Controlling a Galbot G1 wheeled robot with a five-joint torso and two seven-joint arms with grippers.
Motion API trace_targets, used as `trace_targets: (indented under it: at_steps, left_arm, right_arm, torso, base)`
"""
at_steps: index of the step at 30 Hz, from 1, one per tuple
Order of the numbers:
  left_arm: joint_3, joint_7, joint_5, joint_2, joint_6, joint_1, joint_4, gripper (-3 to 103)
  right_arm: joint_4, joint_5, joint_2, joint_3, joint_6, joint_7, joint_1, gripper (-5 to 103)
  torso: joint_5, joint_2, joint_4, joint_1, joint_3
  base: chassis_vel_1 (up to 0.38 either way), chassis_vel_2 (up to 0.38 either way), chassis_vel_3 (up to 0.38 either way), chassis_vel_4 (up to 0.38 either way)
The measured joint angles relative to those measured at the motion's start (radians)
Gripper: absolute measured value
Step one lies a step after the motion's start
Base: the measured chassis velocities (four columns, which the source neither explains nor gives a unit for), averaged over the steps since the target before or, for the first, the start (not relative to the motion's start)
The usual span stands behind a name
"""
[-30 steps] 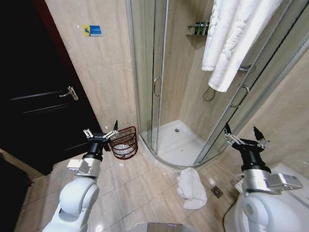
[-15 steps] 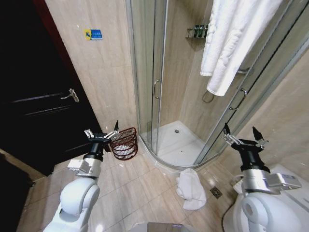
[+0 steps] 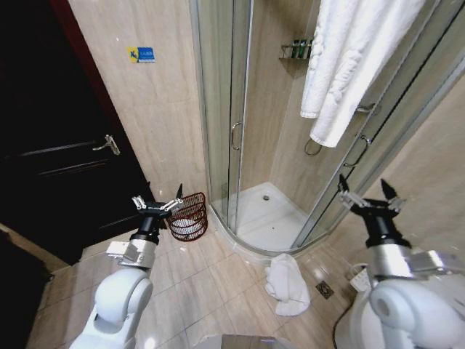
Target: Discard the used towel into the hamper.
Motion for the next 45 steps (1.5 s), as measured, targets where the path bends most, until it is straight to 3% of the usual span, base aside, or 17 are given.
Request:
trace_targets:
  at_steps: [3,4,10,11,14,15,17,18,23,30,34,38,39,42,45]
  left_arm:
    - [0.0,0.001,0.013,-0.001,-0.037,0.06,-0.015,100]
    - [0.0,0.001,0.013,-0.001,-0.037,0.06,-0.015,100]
    - [0.009,0.001,0.011,-0.001,-0.041,0.03,-0.001,100]
    - [0.009,0.001,0.011,-0.001,-0.041,0.03,-0.001,100]
    - [0.014,0.0,0.026,-0.012,-0.04,0.012,0.004,100]
    - [0.014,0.0,0.026,-0.012,-0.04,0.012,0.004,100]
    - [0.028,0.0,0.029,-0.009,-0.025,-0.009,0.006,100]
    - [0.03,0.002,0.032,-0.006,-0.021,-0.017,0.011,100]
    - [0.013,0.003,0.049,-0.024,-0.031,0.024,0.012,100]
    - [-0.016,-0.003,0.066,-0.044,-0.055,0.068,0.008,100]
    - [-0.021,-0.007,0.077,-0.055,-0.061,0.082,-0.003,100]
    - [-0.021,-0.012,0.094,-0.074,-0.067,0.098,-0.005,100]
    - [-0.021,-0.012,0.094,-0.074,-0.067,0.098,-0.005,100]
    - [-0.022,-0.015,0.103,-0.083,-0.074,0.113,-0.006,100]
    - [-0.024,-0.019,0.109,-0.09,-0.08,0.122,-0.007,100]
  right_arm:
    - [-0.023,0.018,-0.087,0.003,0.039,0.002,0.079,100]
    - [-0.023,0.018,-0.087,0.003,0.039,0.002,0.079,100]
    - [-0.127,0.135,-0.266,-0.036,-0.007,0.038,0.325,100]
    - [-0.127,0.135,-0.266,-0.036,-0.007,0.038,0.325,100]
    - [-0.272,0.203,-0.386,-0.091,-0.015,0.035,0.502,100]
    - [-0.272,0.203,-0.386,-0.091,-0.015,0.035,0.502,100]
    - [-0.335,0.268,-0.479,-0.085,-0.02,0.035,0.589,100]
    - [-0.357,0.303,-0.52,-0.076,-0.019,0.038,0.618,100]
    - [-0.397,0.38,-0.606,-0.068,-0.02,0.02,0.683,100]
    - [-0.415,0.45,-0.657,-0.131,-0.052,0.014,0.807,100]
    - [-0.463,0.472,-0.675,-0.244,-0.064,0.028,0.971,100]
    - [-0.542,0.514,-0.672,-0.418,-0.064,0.054,1.233,100]
    - [-0.542,0.514,-0.672,-0.418,-0.064,0.054,1.233,100]
    - [-0.605,0.538,-0.638,-0.59,-0.071,0.092,1.433,100]
    - [-0.648,0.543,-0.61,-0.677,-0.095,0.12,1.541,100]
  torso:
    - [0.0001,-0.002,0.0008,-0.001,-0.001]
    - [0.0001,-0.002,0.0008,-0.001,-0.001]
    - [-0.0005,-0.005,0.0003,-0.003,-0.003]
    - [-0.0005,-0.005,0.0003,-0.003,-0.003]
    - [0.0002,-0.007,0.0006,-0.003,-0.004]
    - [0.0002,-0.007,0.0006,-0.003,-0.004]
    - [-0.0009,-0.008,0.0011,-0.003,-0.004]
    - [-0.0009,-0.008,-0.0002,-0.004,-0.005]
    - [0.0001,-0.009,-0.0002,-0.005,-0.005]
    - [-0.0006,-0.01,0.0005,-0.005,-0.006]
    - [-0.0001,-0.011,0.0004,-0.005,-0.006]
    - [-0.0008,-0.011,0.0003,-0.006,-0.006]
    - [-0.0008,-0.011,0.0003,-0.006,-0.006]
    - [-0.0004,-0.012,0.0004,-0.006,-0.007]
    - [-0.0009,-0.012,0.0006,-0.006,-0.007]
  base:
    - [0.0,0.0,0.0,0.0]
    - [0.0,0.0,0.0,0.0]
    - [0.0,0.0,0.0,0.0]
    - [0.0,0.0,0.0,0.0]
    - [0.0,0.0,0.0,0.0]
    - [0.0,0.0,0.0,0.0]
    - [0.0,0.0,0.0,0.0]
    - [0.0,0.0,0.0,0.0]
    - [0.0,0.0,0.0,0.0]
    - [0.0,0.0,0.0,0.0]
    - [0.0,0.0,0.0,0.0]
    - [0.0,0.0,0.0,0.0]
    - [0.0,0.0,0.0,0.0]
    - [0.0,0.0,0.0,0.0]
    - [0.0,0.0,0.0,0.0]
